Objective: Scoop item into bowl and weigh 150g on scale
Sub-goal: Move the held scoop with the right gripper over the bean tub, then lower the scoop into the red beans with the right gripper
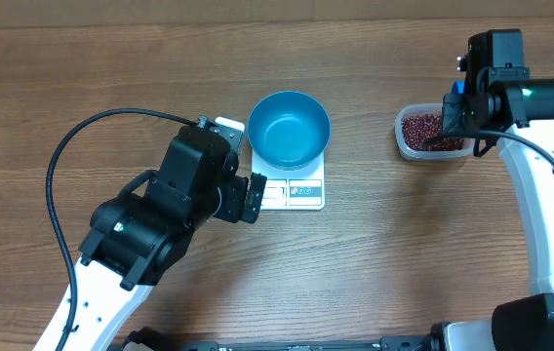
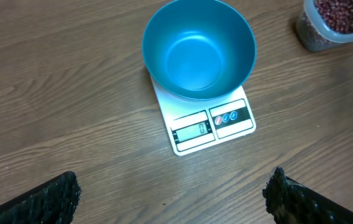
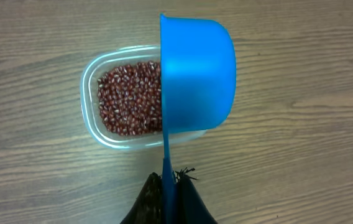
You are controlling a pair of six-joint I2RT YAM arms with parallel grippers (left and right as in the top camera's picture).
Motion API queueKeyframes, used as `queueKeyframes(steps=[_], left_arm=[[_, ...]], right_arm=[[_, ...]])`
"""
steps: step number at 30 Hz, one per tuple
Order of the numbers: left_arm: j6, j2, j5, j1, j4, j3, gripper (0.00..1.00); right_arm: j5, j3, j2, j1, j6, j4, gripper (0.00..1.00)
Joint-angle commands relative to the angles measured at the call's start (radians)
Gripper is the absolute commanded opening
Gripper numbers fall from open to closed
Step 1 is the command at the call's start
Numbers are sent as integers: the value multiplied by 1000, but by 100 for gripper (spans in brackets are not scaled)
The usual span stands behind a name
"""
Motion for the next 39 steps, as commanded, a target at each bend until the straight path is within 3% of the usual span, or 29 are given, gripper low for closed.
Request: queueKeyframes(steps=[1,18,24,27,39], left_arm=[[12,-10,105,6,-21,10,99],[7,-50,61,4,-159,24,99],[-11,-54,117,4,-157,27,100],[-11,-57,61,4,-162,27,100],[-8,-55,83,4,-183,27,99]], right_arm=[[15,24,-10,-5,-4,1,4],[15,24,-10,-5,-4,-14,4],[16,24,-10,-5,-4,-14,4],[15,24,-10,-5,-4,-13,4],[18,24,-10,-5,-4,-16,4]])
